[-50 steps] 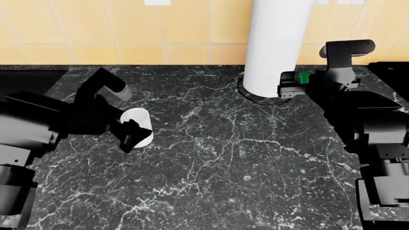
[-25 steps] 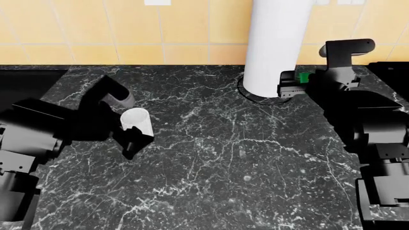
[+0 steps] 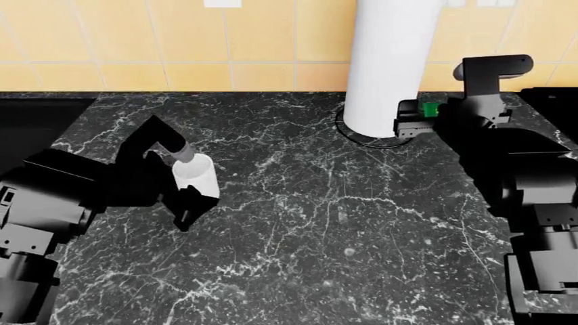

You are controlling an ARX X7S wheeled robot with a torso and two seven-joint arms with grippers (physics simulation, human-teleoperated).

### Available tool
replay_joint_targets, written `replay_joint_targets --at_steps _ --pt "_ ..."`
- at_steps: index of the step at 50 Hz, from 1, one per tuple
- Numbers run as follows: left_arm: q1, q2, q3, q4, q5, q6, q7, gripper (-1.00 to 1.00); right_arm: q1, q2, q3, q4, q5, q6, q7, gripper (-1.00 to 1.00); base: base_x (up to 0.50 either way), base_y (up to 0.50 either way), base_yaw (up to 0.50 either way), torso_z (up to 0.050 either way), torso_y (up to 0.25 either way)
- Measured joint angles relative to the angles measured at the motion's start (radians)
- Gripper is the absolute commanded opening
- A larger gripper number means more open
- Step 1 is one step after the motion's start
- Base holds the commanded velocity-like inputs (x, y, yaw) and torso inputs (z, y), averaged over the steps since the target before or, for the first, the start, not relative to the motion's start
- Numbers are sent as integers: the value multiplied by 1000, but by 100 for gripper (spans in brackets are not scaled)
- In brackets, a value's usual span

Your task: A wet mug is on the counter and needs to be dried. Pick it up and place it upside down in the open cabinet.

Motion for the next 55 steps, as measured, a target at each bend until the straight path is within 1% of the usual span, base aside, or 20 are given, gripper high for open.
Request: replay_joint_targets --at_steps 19,28,38,45,50,55 --pt "48 9 -52 -6 -15 94 -46 -100 -4 7 4 -25 6 8 12 100 0 0 -1 0 0" --pt "52 26 -111 106 -15 46 -128 -100 -3 20 11 -84 25 43 13 100 0 0 0 0 0" --pt "-13 52 -171 227 -16 -52 -208 -100 27 59 42 -268 95 176 30 100 0 0 0 0 0" --pt "-66 72 -196 274 -8 -85 -254 -100 55 85 74 -408 154 290 59 100 0 0 0 0 0" --pt "-91 88 -211 292 13 -58 -301 -100 83 97 99 -505 199 376 86 100 0 0 0 0 0" --pt "-84 95 -211 319 49 30 -354 -100 113 104 125 -588 245 455 111 100 0 0 0 0 0"
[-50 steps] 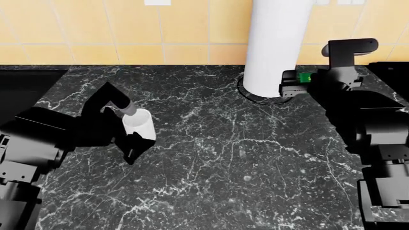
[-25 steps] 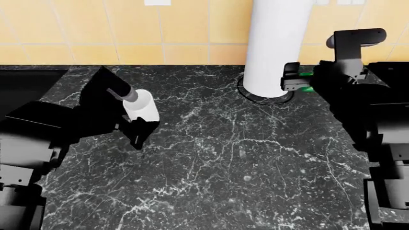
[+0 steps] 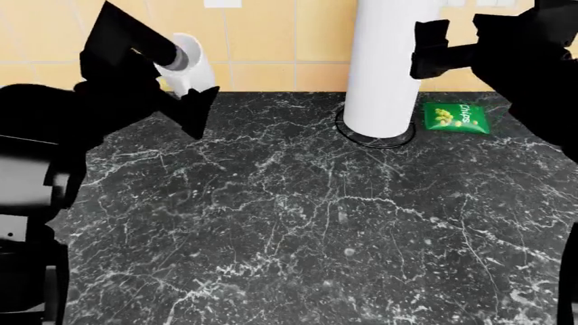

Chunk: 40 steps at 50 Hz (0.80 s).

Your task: A wet mug is on the counter and needs to be dried. Pick it up and place it upside down in the open cabinet.

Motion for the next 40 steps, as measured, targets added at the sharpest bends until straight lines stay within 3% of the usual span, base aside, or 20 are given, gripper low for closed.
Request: replay_joint_targets --at_steps 12,22,33,40 --pt "141 -26 53 56 134 409 -146 -100 36 -2 89 -122 110 148 50 100 0 0 0 0 0" --pt "234 -58 108 -5 268 817 -305 -100 70 -58 226 -171 266 303 134 100 0 0 0 0 0" --pt "252 -94 176 -156 483 1248 -555 -100 130 -89 340 -109 668 388 413 100 0 0 0 0 0" --pt "180 -109 230 -297 714 1471 -811 -100 161 -80 331 -60 955 381 603 100 0 0 0 0 0"
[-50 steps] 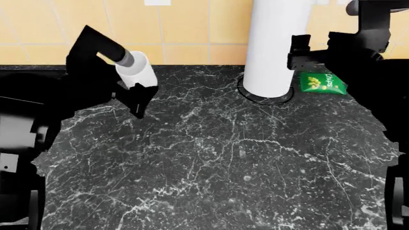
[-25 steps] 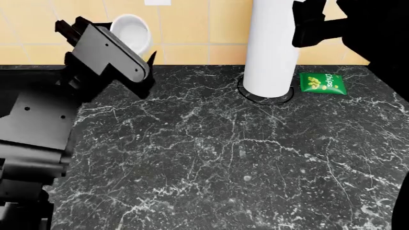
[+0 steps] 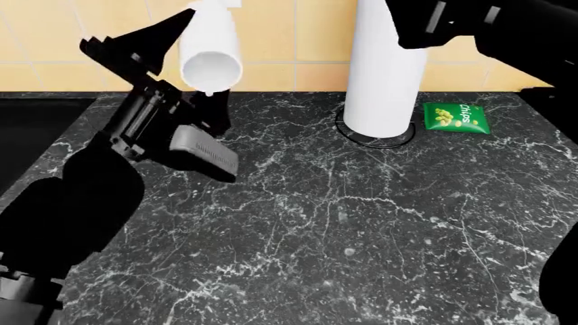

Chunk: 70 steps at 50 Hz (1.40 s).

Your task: A wet mug is on the counter and needs to be dried. Pick it up and place it upside down in the open cabinet.

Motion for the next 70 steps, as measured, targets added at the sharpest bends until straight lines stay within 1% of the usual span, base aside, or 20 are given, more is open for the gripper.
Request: replay_joint_targets --at_steps 5,12,17,23,29,48,70 --pt "-76 0 40 -108 172 98 -198 -100 7 21 -42 27 189 -26 115 100 0 0 0 0 0" --pt "-183 15 96 -255 372 162 -438 -100 -29 59 -121 36 425 -78 240 100 0 0 0 0 0" --pt "-239 27 126 -336 465 183 -556 -100 -63 81 -170 25 554 -113 297 100 0 0 0 0 0" --pt "-281 38 152 -400 532 197 -646 -100 -89 107 -213 4 661 -139 339 100 0 0 0 0 0" --pt "-290 38 163 -411 561 204 -683 -100 -95 123 -239 -12 719 -148 358 100 0 0 0 0 0" --pt "-230 19 177 -317 606 182 -725 -100 -73 144 -280 -39 790 -178 372 100 0 0 0 0 1" --pt "-185 27 171 -228 596 149 -706 -100 -102 146 -297 -85 822 -215 362 100 0 0 0 0 0"
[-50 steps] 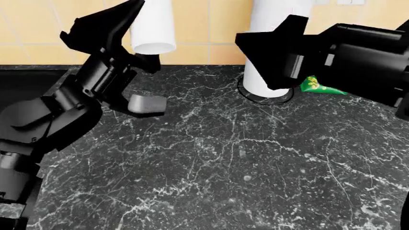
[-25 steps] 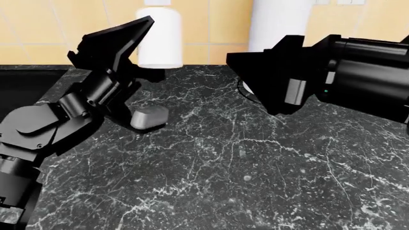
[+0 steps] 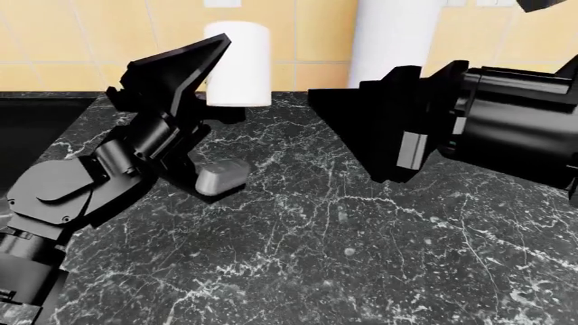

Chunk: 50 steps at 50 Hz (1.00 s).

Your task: A wet mug is on the counter and needs to be dried. Pick it up and place it upside down in the open cabinet.

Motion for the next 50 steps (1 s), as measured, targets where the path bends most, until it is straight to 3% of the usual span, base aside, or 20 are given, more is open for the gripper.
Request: replay_joint_targets --at_steps 17,50 --pt "62 -17 -17 125 -44 -13 53 -100 -13 -6 3 0 -25 -1 -25 100 0 0 0 0 1" --pt "109 29 13 173 -51 -36 89 -100 -41 -31 34 -8 -71 -23 -83 100 0 0 0 0 0"
